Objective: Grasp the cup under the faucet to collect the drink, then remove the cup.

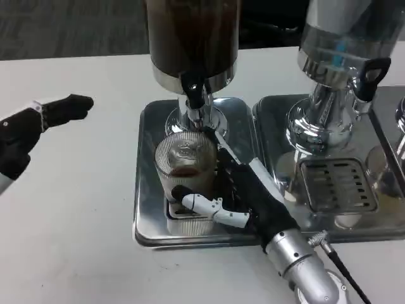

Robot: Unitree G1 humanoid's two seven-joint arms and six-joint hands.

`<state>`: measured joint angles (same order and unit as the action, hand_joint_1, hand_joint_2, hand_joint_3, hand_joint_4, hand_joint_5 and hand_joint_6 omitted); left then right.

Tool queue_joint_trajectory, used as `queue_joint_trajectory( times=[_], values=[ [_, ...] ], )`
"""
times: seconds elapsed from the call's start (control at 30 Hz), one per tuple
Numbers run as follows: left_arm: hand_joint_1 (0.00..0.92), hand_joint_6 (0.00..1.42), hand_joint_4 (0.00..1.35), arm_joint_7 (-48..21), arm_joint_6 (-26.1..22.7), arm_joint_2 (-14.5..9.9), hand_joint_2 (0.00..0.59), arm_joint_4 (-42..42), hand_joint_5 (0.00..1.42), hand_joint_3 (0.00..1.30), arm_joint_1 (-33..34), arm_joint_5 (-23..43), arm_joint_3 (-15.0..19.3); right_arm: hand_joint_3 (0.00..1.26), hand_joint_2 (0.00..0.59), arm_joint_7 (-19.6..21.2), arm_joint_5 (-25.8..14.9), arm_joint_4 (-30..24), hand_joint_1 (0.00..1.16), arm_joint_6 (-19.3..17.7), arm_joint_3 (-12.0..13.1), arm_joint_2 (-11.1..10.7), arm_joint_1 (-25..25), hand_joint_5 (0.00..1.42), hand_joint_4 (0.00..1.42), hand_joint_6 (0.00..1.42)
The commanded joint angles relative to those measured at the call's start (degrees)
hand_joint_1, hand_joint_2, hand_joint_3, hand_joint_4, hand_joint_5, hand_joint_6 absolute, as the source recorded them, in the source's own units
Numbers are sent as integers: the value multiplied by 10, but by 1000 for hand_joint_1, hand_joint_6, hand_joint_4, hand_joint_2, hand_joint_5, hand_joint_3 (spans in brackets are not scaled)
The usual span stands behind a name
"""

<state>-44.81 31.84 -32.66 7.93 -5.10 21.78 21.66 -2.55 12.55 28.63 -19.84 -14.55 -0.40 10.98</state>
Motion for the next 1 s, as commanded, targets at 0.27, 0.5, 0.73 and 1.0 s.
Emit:
queue_joint_trajectory(
  times=[0.27,0.5,0.73,1.0],
  values=[
    [0,130,220,2,-6,-12,101,5,201,301,-10,-9,2,0,173,17,38,19,667,-7,-12,-1,14,0,0,0],
    [0,136,235,3,-9,-15,108,3,216,315,-14,-12,1,0,174,24,42,36,683,-2,-19,6,23,0,0,11],
    [0,137,238,5,-12,-16,109,0,227,325,-24,-14,3,0,177,27,47,42,674,15,-26,10,29,0,0,38],
    [0,143,244,9,-16,-16,115,-5,228,326,-32,-15,4,0,171,27,63,35,674,53,-37,9,36,0,0,68]
  ],
)
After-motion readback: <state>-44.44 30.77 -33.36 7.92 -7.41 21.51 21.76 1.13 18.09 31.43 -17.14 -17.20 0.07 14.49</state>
